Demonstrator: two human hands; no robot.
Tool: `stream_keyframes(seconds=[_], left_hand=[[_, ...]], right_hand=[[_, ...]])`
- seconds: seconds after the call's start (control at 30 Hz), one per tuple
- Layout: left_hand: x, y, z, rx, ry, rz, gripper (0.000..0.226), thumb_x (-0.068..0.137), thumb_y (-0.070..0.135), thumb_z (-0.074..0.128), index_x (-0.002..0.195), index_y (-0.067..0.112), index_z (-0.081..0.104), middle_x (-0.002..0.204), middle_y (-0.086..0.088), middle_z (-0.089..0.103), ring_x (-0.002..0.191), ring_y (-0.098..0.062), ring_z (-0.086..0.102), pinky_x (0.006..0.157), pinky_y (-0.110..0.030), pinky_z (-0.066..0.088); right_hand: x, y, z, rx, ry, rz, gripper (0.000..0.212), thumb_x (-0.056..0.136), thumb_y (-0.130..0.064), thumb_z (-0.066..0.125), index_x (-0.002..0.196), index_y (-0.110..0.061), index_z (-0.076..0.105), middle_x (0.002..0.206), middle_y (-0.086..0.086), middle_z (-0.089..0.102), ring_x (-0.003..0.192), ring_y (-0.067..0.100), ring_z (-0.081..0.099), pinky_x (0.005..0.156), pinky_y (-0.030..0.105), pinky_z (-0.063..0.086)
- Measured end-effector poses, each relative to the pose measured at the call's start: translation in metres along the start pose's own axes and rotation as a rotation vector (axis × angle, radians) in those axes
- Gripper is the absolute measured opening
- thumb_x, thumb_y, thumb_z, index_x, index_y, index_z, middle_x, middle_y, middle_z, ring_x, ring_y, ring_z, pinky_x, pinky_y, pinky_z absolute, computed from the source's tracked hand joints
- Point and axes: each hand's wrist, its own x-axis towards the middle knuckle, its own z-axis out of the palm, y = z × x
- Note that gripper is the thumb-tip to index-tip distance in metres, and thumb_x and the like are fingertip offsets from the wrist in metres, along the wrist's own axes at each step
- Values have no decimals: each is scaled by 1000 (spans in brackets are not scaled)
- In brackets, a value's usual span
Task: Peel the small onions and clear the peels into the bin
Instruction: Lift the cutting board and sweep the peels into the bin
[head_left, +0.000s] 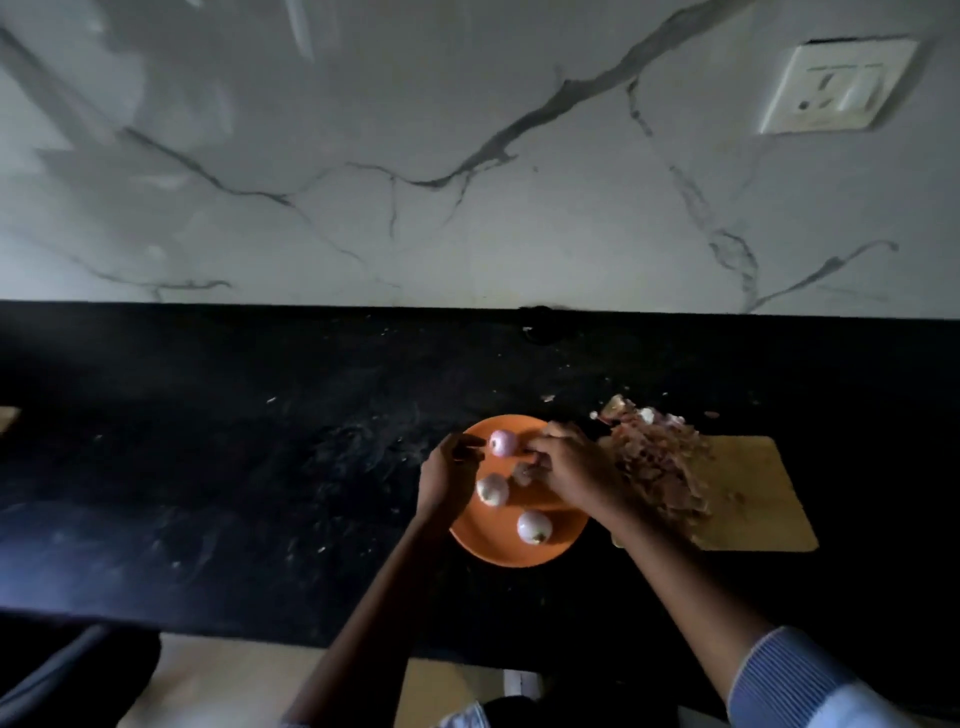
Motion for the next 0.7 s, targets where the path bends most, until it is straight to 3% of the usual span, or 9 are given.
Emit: stream_keyframes(seconds=[0.13, 0.23, 0.37, 0.57, 0.7], left_hand=[[-10, -4, -5, -42, 26, -31, 31, 88, 0, 54, 105, 20, 69, 94, 9, 71, 92, -10, 67, 75, -20, 49], [-10, -8, -4, -51, 27, -51, 28, 89, 4, 55, 103, 25, 68, 97, 8, 72, 92, -11, 68, 80, -29, 53], [-8, -13, -4, -50, 30, -65, 28, 90, 4, 56, 101, 27, 67, 97, 6, 72, 90, -13, 68, 80, -30, 53], [-6, -9, -2, -54, 33, -60, 28, 91, 0, 53, 105, 19, 69, 86, 13, 69, 81, -7, 67, 63, -9, 45], [-3, -5, 3, -74, 24, -17, 29, 90, 0, 53, 103, 22, 69, 85, 12, 71, 82, -8, 70, 66, -10, 48]], right_hand=[[9, -4, 1, -63, -17, -48, 28, 92, -36, 63, 119, -34, 71, 122, -6, 62, 115, 19, 53, 99, 30, 40], [12, -6, 0, -45, -56, -39, 24, 92, -35, 59, 111, -35, 73, 119, -10, 66, 114, 19, 56, 97, 34, 45], [12, -11, -2, -44, -84, -64, 23, 93, -33, 59, 112, -37, 72, 118, -10, 66, 112, 17, 57, 92, 36, 48], [16, -5, 7, -163, -109, -56, 22, 100, -25, 49, 120, -20, 59, 127, 1, 56, 123, 22, 49, 100, 35, 41], [18, 5, 1, 9, -23, 52, 16, 100, -21, 53, 111, -12, 60, 117, 9, 60, 111, 27, 55, 87, 35, 42]])
